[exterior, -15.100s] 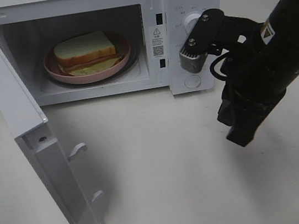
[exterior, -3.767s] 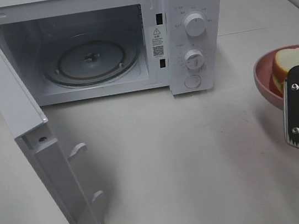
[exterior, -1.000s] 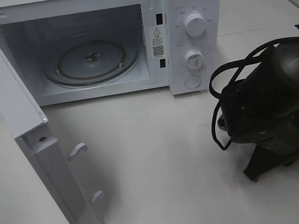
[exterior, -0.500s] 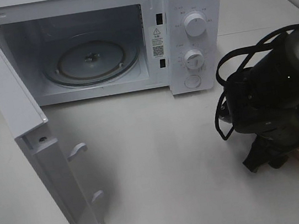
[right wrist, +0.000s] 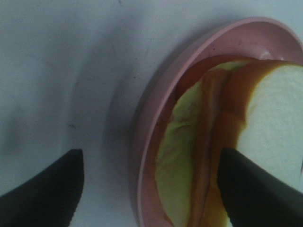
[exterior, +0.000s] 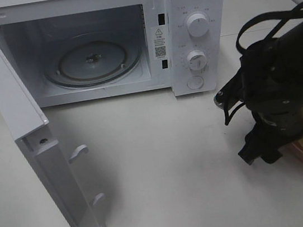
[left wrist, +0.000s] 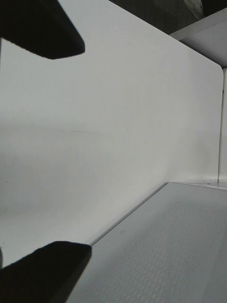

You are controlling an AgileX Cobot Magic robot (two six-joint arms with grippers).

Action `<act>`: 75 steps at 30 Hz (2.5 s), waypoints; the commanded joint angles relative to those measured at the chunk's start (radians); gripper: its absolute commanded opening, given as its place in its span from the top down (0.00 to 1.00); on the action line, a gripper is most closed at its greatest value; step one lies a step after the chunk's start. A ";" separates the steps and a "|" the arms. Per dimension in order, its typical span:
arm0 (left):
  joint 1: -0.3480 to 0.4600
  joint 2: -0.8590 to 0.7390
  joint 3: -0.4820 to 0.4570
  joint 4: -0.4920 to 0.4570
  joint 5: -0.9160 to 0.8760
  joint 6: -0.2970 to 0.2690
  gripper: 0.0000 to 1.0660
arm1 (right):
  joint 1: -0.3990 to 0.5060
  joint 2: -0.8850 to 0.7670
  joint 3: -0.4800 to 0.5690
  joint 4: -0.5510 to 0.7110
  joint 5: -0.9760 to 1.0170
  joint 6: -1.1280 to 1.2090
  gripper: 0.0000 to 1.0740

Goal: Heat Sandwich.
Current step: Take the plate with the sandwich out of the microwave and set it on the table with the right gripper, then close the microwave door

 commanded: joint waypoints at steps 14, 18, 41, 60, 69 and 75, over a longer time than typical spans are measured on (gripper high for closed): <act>0.001 -0.009 0.001 0.001 -0.009 0.000 0.06 | 0.001 -0.349 0.002 0.148 0.005 -0.200 0.29; 0.001 -0.009 0.001 0.001 -0.009 0.000 0.06 | 0.001 -0.418 0.002 0.193 0.005 -0.256 0.29; 0.001 -0.009 0.001 0.001 -0.009 0.000 0.06 | 0.001 -0.899 0.003 0.578 0.137 -0.682 0.29; 0.001 -0.009 0.001 0.001 -0.009 0.000 0.06 | -0.003 -1.340 0.088 0.577 0.306 -0.692 0.29; 0.001 -0.009 0.001 0.001 -0.009 0.000 0.06 | -0.193 -1.512 0.188 0.582 0.300 -0.685 0.29; 0.001 -0.009 0.001 0.001 -0.009 0.000 0.06 | -0.309 -1.602 0.228 0.592 0.255 -0.688 0.29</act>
